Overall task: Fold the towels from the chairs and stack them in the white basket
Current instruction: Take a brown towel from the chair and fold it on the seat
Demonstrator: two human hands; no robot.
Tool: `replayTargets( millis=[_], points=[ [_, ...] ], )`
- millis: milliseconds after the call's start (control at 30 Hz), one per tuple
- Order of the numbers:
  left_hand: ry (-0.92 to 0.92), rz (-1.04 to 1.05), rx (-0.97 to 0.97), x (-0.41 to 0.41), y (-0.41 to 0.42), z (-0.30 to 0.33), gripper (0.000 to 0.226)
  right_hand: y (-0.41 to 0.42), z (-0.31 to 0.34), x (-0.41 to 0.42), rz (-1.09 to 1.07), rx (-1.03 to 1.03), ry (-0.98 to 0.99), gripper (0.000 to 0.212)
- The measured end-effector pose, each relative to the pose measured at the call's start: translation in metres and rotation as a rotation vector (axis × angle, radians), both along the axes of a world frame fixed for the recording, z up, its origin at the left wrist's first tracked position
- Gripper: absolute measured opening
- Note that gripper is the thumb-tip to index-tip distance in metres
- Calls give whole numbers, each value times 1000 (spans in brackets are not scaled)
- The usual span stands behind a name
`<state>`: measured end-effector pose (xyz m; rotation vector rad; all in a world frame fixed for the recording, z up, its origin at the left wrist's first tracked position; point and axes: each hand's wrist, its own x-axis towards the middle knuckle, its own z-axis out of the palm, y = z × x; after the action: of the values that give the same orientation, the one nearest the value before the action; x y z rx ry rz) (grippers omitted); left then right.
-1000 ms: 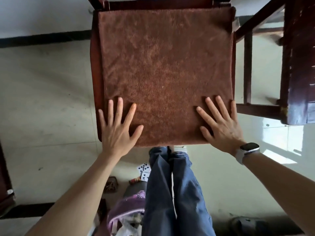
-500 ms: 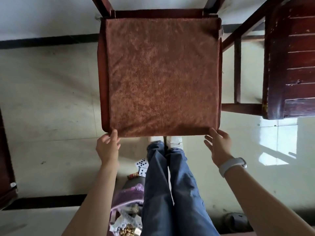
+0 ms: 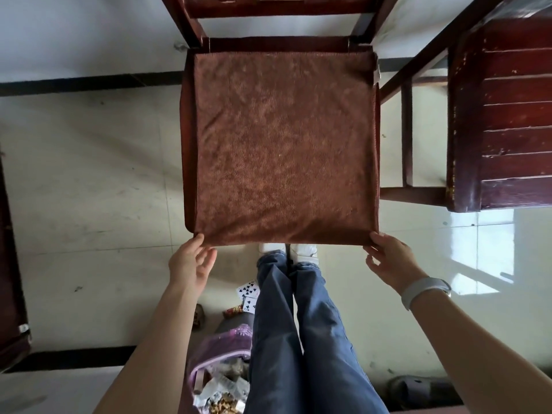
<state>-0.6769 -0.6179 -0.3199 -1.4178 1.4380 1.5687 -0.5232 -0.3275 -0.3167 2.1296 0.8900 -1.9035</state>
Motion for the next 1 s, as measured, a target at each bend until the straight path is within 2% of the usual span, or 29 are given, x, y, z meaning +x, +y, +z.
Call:
replayTargets(
  millis=[133,267,367,467,600,733,900,1000],
  points=[
    [51,-85,-44,1,-7,10,11,5,13,9,111,77,-14,5],
    [170,-346,-145,6,-13,29,26,-1,32,17,204,233,-16,16],
    [229,-507,-140,3,-14,48,22,-5,50,18,401,394,20,17],
    [196,-554,-70,-9,-14,62,17,-2,63,11,504,474,41,17],
    [195,-607,3,-39,-9,74,27,14,70,-4,478,399,86,19],
    [251,-744,49,-68,-2,77,40,28,77,-24,415,337,169,33],
    [402,-808,-70,-105,22,70,33,42,67,-53,599,508,125,30],
    [481,-808,-152,-127,40,64,26,56,61,-77,597,616,105,18]
  ],
)
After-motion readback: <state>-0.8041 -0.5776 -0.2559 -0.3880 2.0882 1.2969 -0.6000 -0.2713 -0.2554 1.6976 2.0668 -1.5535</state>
